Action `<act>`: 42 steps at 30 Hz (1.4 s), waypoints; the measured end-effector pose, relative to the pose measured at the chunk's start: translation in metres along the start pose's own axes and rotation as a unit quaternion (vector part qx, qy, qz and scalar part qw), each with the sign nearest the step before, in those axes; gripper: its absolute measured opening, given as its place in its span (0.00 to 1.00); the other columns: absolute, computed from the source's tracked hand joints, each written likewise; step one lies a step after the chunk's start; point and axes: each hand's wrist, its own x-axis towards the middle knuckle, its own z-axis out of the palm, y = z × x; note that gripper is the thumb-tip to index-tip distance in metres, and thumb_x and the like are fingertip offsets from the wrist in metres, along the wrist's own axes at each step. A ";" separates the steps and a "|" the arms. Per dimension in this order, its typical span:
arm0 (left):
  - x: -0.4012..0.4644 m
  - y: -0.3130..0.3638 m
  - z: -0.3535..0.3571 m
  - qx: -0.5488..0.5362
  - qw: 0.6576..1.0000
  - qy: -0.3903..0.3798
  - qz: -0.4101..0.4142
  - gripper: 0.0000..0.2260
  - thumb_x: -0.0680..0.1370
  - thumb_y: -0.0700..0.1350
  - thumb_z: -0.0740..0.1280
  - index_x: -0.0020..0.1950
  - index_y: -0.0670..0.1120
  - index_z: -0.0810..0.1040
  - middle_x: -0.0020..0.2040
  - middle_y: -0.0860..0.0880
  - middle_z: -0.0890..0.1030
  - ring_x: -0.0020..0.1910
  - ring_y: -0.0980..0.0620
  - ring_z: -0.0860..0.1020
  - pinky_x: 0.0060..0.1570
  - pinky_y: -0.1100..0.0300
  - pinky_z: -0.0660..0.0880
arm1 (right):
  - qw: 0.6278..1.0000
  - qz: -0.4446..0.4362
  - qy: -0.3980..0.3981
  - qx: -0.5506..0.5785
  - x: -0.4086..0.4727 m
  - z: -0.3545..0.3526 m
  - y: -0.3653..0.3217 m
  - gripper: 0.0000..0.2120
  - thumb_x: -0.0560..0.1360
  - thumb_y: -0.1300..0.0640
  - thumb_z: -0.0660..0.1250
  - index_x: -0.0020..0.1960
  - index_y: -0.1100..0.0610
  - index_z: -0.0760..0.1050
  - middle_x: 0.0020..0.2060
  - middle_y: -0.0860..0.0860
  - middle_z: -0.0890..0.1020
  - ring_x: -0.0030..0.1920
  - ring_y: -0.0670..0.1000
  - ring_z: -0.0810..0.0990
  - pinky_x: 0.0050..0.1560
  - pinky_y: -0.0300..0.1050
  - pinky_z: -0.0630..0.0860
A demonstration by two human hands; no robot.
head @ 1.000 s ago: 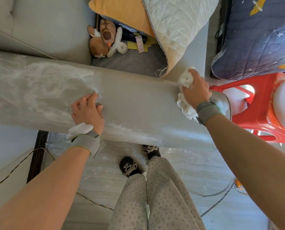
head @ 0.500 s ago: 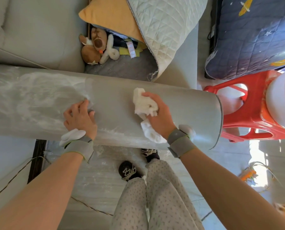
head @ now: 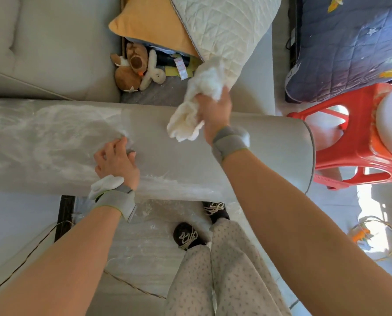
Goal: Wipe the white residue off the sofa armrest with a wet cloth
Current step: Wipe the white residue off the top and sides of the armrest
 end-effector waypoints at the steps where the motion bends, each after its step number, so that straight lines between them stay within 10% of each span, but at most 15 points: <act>1: 0.001 -0.001 -0.001 0.000 1.000 -0.005 0.001 0.18 0.81 0.46 0.58 0.71 0.49 0.65 0.71 0.46 0.63 0.68 0.40 0.59 0.60 0.44 0.65 | 0.999 0.020 -0.035 -0.022 -0.004 0.009 0.009 0.16 0.72 0.65 0.62 0.59 0.54 0.72 0.45 0.48 0.77 0.50 0.53 0.76 0.53 0.49 0.77; 4: 0.002 -0.002 -0.005 -0.001 1.000 -0.016 0.009 0.18 0.81 0.46 0.58 0.71 0.49 0.65 0.70 0.45 0.64 0.68 0.39 0.59 0.60 0.44 0.66 | 0.991 0.025 -0.090 -0.099 -0.012 0.013 0.025 0.16 0.75 0.65 0.59 0.62 0.57 0.68 0.48 0.48 0.76 0.45 0.46 0.75 0.41 0.34 0.72; 8: 0.002 -0.002 -0.005 -0.006 1.000 -0.009 0.018 0.18 0.80 0.46 0.58 0.71 0.49 0.65 0.69 0.44 0.66 0.67 0.39 0.61 0.58 0.44 0.69 | 0.965 -0.020 -0.142 -0.218 -0.031 -0.016 0.034 0.07 0.75 0.65 0.59 0.51 0.64 0.73 0.40 0.53 0.77 0.40 0.50 0.75 0.40 0.44 0.74; 15: 0.001 -0.003 -0.001 -0.004 1.000 -0.002 0.017 0.18 0.80 0.46 0.59 0.70 0.49 0.66 0.68 0.44 0.66 0.67 0.39 0.61 0.58 0.43 0.69 | 0.995 0.044 -0.022 0.082 -0.049 -0.083 0.026 0.26 0.68 0.66 0.63 0.66 0.61 0.67 0.48 0.54 0.78 0.48 0.55 0.79 0.47 0.50 0.78; 18: 0.000 -0.002 0.000 -0.006 1.000 0.013 0.015 0.18 0.80 0.45 0.59 0.70 0.48 0.66 0.68 0.44 0.66 0.67 0.39 0.61 0.58 0.44 0.68 | 0.994 -0.080 0.067 -0.025 -0.049 -0.116 0.020 0.32 0.70 0.66 0.62 0.73 0.56 0.60 0.60 0.52 0.75 0.59 0.50 0.76 0.61 0.48 0.74; 21: -0.003 0.000 0.005 -0.010 1.000 0.022 0.015 0.18 0.80 0.45 0.59 0.71 0.48 0.66 0.69 0.44 0.66 0.67 0.39 0.61 0.58 0.44 0.67 | 0.928 -0.229 0.066 -0.287 -0.050 -0.146 0.034 0.32 0.70 0.71 0.60 0.73 0.59 0.58 0.62 0.56 0.70 0.59 0.41 0.71 0.64 0.32 0.66; 25: -0.003 0.000 0.006 -0.008 0.999 0.032 0.008 0.18 0.80 0.45 0.58 0.71 0.49 0.65 0.70 0.45 0.65 0.68 0.39 0.60 0.60 0.44 0.65 | 0.811 -0.319 0.056 -0.488 -0.048 -0.161 0.052 0.30 0.69 0.63 0.53 0.70 0.48 0.60 0.59 0.61 0.72 0.55 0.61 0.72 0.55 0.57 0.73; 31: -0.006 -0.002 0.015 -0.021 0.998 0.052 -0.006 0.18 0.81 0.45 0.58 0.71 0.50 0.65 0.71 0.46 0.64 0.69 0.40 0.59 0.63 0.43 0.63 | 0.722 -0.354 0.010 -0.595 -0.058 -0.150 0.099 0.30 0.64 0.53 0.61 0.67 0.46 0.63 0.62 0.55 0.67 0.60 0.63 0.68 0.59 0.63 0.69; 42: -0.001 -0.005 0.033 -0.056 0.989 0.133 -0.006 0.18 0.81 0.47 0.57 0.71 0.52 0.66 0.71 0.47 0.64 0.70 0.40 0.58 0.66 0.44 0.59 | 0.707 -0.467 0.087 -0.524 -0.028 -0.151 0.120 0.29 0.64 0.49 0.65 0.65 0.47 0.65 0.58 0.60 0.76 0.56 0.64 0.75 0.55 0.57 0.69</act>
